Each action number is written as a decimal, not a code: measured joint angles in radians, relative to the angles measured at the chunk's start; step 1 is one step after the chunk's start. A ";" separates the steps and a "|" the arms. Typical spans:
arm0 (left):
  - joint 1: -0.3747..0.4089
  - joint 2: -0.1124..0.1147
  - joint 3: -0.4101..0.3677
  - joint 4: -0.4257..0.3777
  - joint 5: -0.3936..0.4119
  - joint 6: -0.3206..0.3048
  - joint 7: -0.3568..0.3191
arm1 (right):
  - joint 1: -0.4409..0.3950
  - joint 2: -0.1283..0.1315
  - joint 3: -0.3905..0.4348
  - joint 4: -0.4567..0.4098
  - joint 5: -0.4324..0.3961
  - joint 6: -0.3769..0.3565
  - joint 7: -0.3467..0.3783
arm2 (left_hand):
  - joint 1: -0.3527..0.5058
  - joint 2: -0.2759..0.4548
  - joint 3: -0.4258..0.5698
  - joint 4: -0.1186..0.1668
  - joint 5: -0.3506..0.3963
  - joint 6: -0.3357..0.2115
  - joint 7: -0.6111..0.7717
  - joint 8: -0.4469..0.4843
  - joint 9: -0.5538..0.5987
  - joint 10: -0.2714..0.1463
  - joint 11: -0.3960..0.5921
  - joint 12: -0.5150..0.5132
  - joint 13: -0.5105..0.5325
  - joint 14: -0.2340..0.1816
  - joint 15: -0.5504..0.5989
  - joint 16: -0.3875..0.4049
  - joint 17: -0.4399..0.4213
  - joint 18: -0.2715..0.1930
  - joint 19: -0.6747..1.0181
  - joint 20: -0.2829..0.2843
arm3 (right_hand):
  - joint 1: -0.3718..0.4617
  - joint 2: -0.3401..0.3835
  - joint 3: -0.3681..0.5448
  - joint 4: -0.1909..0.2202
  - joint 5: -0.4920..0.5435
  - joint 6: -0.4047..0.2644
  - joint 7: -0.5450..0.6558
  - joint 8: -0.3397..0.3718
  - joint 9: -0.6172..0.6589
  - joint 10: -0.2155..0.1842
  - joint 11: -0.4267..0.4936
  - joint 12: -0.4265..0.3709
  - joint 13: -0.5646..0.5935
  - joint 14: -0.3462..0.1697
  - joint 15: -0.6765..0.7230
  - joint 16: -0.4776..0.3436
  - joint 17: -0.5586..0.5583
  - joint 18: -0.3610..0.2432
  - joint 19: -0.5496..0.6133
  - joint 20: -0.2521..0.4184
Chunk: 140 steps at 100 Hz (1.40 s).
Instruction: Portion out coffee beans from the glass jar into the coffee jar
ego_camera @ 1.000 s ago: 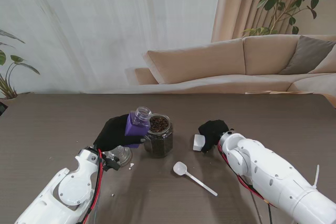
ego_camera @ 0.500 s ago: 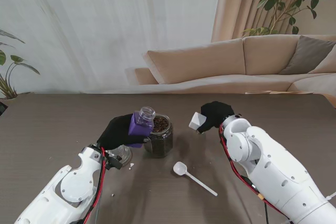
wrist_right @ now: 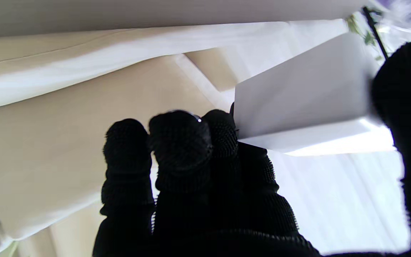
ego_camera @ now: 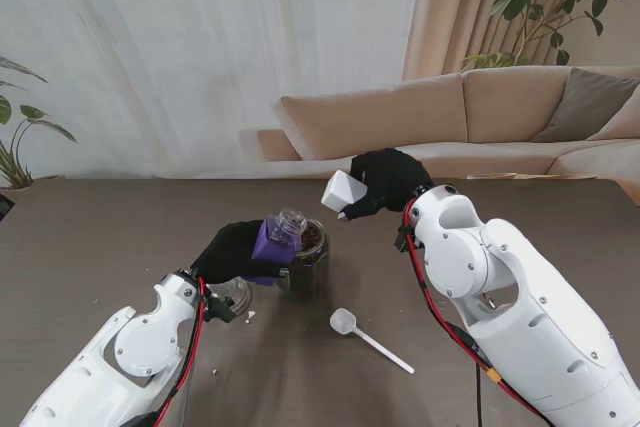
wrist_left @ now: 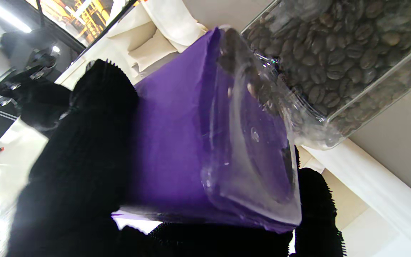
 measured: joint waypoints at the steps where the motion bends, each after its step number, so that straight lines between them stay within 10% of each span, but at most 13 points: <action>1: -0.001 0.000 0.000 0.000 0.000 0.000 -0.001 | -0.001 0.000 0.000 -0.006 0.006 0.001 0.001 | 0.000 0.000 0.000 0.000 0.000 0.000 0.000 0.000 0.000 0.000 0.000 0.000 0.000 0.000 0.000 0.000 0.000 0.000 0.000 0.000 | 0.000 0.000 0.000 0.000 0.000 0.000 0.000 0.000 0.000 0.000 0.000 0.000 0.000 0.000 0.000 0.000 0.000 0.000 0.000 0.000; 140: -0.062 0.015 0.055 0.027 -0.021 -0.022 -0.074 | -0.009 -0.012 -0.116 -0.012 0.089 0.017 -0.006 | 0.000 0.000 0.000 0.000 0.000 0.000 0.000 0.000 0.000 0.000 0.000 0.000 0.000 0.000 0.000 0.000 0.000 0.000 0.000 0.000 | 0.000 0.002 0.000 0.000 0.009 0.014 0.000 0.016 0.000 0.005 0.000 0.002 0.000 0.003 0.008 0.000 0.000 0.002 0.001 0.000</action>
